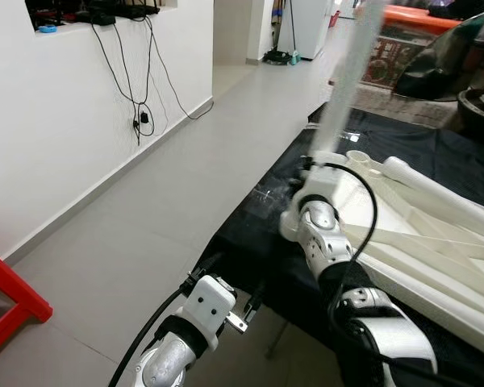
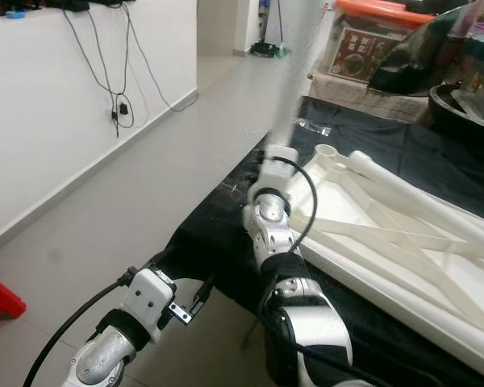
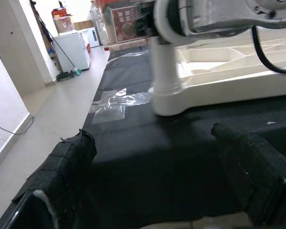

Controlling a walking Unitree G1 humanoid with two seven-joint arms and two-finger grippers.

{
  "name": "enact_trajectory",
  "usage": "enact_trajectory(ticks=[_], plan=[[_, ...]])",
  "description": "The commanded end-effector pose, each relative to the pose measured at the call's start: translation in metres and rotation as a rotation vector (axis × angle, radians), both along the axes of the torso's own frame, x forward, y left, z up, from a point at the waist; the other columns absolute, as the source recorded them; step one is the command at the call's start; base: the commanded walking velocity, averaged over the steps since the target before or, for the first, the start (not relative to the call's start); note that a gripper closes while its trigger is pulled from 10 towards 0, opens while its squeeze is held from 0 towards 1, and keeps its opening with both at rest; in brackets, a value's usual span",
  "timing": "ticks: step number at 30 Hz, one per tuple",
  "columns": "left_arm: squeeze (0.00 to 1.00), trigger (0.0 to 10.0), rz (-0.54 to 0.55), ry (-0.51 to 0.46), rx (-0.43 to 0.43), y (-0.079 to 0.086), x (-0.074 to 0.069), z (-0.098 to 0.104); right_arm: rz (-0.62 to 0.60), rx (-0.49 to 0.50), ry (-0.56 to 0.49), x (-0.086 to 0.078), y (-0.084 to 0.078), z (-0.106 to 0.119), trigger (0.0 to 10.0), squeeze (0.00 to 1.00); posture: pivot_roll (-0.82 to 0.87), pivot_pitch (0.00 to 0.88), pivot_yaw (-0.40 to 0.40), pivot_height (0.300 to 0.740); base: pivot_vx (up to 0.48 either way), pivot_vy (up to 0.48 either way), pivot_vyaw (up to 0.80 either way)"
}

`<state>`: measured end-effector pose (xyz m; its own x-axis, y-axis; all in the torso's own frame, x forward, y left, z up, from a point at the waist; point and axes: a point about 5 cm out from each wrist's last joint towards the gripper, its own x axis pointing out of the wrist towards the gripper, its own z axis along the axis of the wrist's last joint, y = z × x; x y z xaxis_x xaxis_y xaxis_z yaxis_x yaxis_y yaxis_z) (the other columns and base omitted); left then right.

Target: Building children table

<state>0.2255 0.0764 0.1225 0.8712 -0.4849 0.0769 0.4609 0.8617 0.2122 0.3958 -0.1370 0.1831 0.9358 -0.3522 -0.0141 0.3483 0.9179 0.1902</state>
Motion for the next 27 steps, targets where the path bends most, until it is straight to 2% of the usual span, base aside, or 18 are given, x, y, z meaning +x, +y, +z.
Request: enact_trajectory(ticks=[1,2,4,5,6,7,8,9,11,12,13,14,16,17,20,22,24,27], plan=[[0.0,10.0,-0.012,0.003,0.004,-0.002,-0.002,-0.001,-0.113,0.117,0.06,-0.007,-0.009,-0.016,0.0,0.0,0.09,0.042,-0.099,0.74,0.0,0.0,0.0],[0.0,10.0,-0.013,0.003,0.004,-0.002,-0.002,-0.002,-0.127,0.15,0.072,-0.009,-0.001,-0.02,0.0,0.0,0.09,0.039,-0.1,0.74,0.0,0.0,0.0],[0.0,10.0,-0.013,0.003,0.004,-0.002,-0.002,-0.002,-0.127,0.15,0.072,-0.009,-0.001,-0.02,0.0,0.0,0.09,0.039,-0.1,0.74,0.0,0.0,0.0],[0.0,10.0,-0.013,0.002,0.003,-0.003,-0.002,-0.001,-0.144,0.169,0.09,-0.012,0.008,-0.023,0.0,0.0,0.09,0.04,-0.103,0.74,0.0,0.0,0.0],[0.0,10.0,-0.013,0.002,0.002,-0.003,-0.002,-0.001,-0.105,0.175,0.097,-0.013,0.02,-0.025,4.7,0.0,0.09,0.041,-0.101,0.74,0.0,0.0,0.0],[0.0,10.0,-0.013,0.002,0.002,-0.003,-0.002,-0.001,-0.105,0.175,0.097,-0.013,0.02,-0.025,4.7,0.0,0.09,0.041,-0.101,0.74,0.0,0.0,0.0],[0.0,10.0,-0.012,0.002,0.001,-0.003,-0.002,-0.001,-0.084,0.174,0.101,-0.014,0.028,-0.026,4.7,0.0,0.09,0.04,-0.1,0.74,0.0,0.0,0.0],[0.0,10.0,-0.013,0.002,0.001,-0.003,-0.002,-0.001,-0.025,0.18,0.087,-0.014,0.035,-0.026,10.0,0.0,0.09,0.04,-0.102,0.74,0.0,0.0,0.0],[0.0,10.0,-0.013,0.002,0.001,-0.003,-0.002,-0.001,-0.025,0.18,0.087,-0.014,0.035,-0.026,10.0,0.0,0.09,0.04,-0.102,0.74,0.0,0.0,0.0],[0.0,10.0,-0.013,0.002,0.001,-0.003,-0.002,-0.001,0.018,0.187,0.06,-0.015,0.04,-0.023,10.0,1.0,0.09,0.039,-0.102,0.74,0.0,0.0,0.0],[0.0,10.0,-0.013,0.002,0.001,-0.003,-0.002,-0.001,0.018,0.187,0.06,-0.015,0.04,-0.023,10.0,1.0,0.09,0.039,-0.102,0.74,0.0,0.0,0.0],[0.0,10.0,-0.013,0.003,0.001,-0.003,-0.002,-0.001,0.075,0.184,0.023,-0.013,0.043,-0.019,10.0,1.0,0.09,0.041,-0.102,0.74,0.0,0.0,0.0],[0.0,10.0,-0.013,0.003,0.001,-0.003,-0.002,-0.001,0.075,0.184,0.023,-0.013,0.043,-0.019,10.0,1.0,0.09,0.041,-0.102,0.74,0.0,0.0,0.0],[0.0,10.0,-0.013,0.003,0.001,-0.003,-0.002,-0.001,0.132,0.164,-0.016,-0.012,0.044,-0.014,10.0,0.0,0.09,0.043,-0.102,0.74,0.0,0.0,0.0],[0.0,10.0,-0.012,0.003,0.0,-0.003,-0.002,-0.001,0.212,0.163,-0.062,-0.01,0.045,-0.009,10.0,0.0,0.09,0.047,-0.1,0.74,0.0,0.0,0.0],[0.0,10.0,-0.011,0.002,-0.002,-0.003,-0.001,0.0,0.5,0.126,-0.125,-0.007,0.048,-0.003,10.0,0.0,0.08,0.052,-0.101,0.74,0.0,0.0,0.0],[0.0,10.0,-0.011,0.002,-0.002,-0.003,-0.001,0.0,0.5,0.126,-0.125,-0.007,0.048,-0.003,10.0,0.0,0.08,0.052,-0.101,0.74,0.0,0.0,0.0],[0.0,10.0,-0.012,0.001,-0.003,-0.003,0.0,0.001,0.892,0.051,-0.093,-0.009,0.049,-0.004,10.0,0.0,0.08,0.051,-0.1,0.74,0.0,0.0,0.0]])
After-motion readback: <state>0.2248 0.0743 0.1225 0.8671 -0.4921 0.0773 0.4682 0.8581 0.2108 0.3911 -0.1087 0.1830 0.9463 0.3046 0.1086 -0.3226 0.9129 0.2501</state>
